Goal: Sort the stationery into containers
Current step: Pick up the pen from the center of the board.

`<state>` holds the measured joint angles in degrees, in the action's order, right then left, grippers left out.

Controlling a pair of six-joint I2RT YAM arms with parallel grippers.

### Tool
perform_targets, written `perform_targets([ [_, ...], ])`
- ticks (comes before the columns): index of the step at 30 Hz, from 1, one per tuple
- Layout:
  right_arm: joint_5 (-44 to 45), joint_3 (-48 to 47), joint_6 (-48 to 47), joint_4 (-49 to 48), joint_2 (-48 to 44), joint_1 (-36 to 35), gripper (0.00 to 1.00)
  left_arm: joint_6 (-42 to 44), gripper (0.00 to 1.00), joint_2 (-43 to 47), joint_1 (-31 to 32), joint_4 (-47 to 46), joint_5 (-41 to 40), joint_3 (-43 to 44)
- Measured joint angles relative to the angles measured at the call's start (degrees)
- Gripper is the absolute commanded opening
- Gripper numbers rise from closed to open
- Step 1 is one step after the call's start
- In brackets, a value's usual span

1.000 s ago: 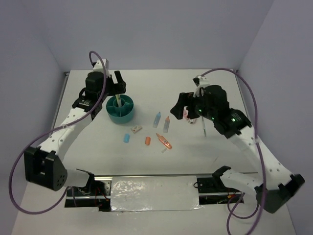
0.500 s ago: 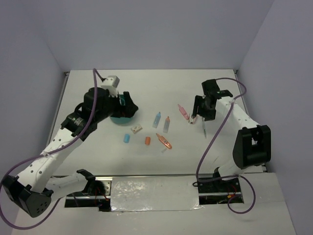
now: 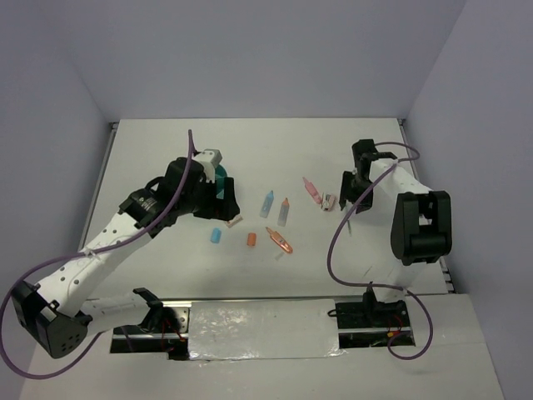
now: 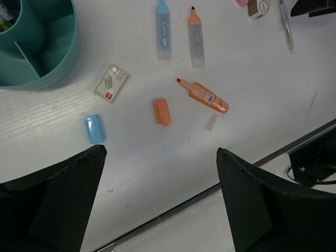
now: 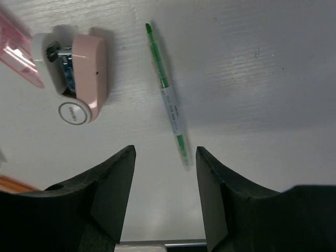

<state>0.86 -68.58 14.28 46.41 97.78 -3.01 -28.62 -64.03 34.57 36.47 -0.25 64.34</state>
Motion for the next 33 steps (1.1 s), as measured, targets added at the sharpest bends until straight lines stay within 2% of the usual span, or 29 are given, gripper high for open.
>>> perform_targets([
  [7, -0.04, -1.64, -1.14, -0.09, 5.95, 1.62, 0.48, 0.17, 0.99, -1.99, 0.55, 1.38, -0.02, 2.99],
  [10, -0.33, -2.84, -1.81, -0.31, 9.51, 1.60, 0.41, 0.17, 0.99, -2.58, 0.90, 1.57, -0.02, 4.00],
  [16, -1.36, -3.56, -2.34, 0.26, 11.56, 1.66, 0.13, 0.09, 0.99, -3.52, 1.73, 2.73, -1.16, 4.79],
  [18, -1.64, -3.76, -2.25, 0.39, 11.65, 1.66, 0.07, -0.02, 0.99, -4.24, 2.21, 3.93, -2.34, 5.33],
  [19, -1.79, -3.85, -2.21, 0.39, 11.67, 1.66, 0.00, -0.07, 0.99, -4.92, 2.60, 4.44, -2.99, 5.66],
  [22, -2.43, -3.93, -1.55, 0.37, 11.43, 1.84, 0.00, -0.28, 0.99, -7.30, 4.66, 5.60, -4.50, 6.08],
  [26, -3.96, -3.65, 0.70, 0.17, 6.73, 2.08, 0.00, -0.55, 0.95, -10.43, 9.60, 5.03, -5.01, 4.72],
  [30, -8.28, -3.06, 2.80, -0.52, -6.67, 2.19, 0.00, -0.35, 0.86, -13.35, 15.13, 1.86, -5.01, 0.70],
  [31, -9.35, -3.04, 3.08, -0.72, -10.01, 2.16, 0.00, -0.22, 0.83, -14.53, 16.72, 0.85, -4.96, -0.55],
  [33, -11.30, -2.89, 3.48, -0.81, -16.37, 1.62, 0.00, 0.24, 0.67, -16.52, 19.08, -1.60, -4.96, -2.34],
])
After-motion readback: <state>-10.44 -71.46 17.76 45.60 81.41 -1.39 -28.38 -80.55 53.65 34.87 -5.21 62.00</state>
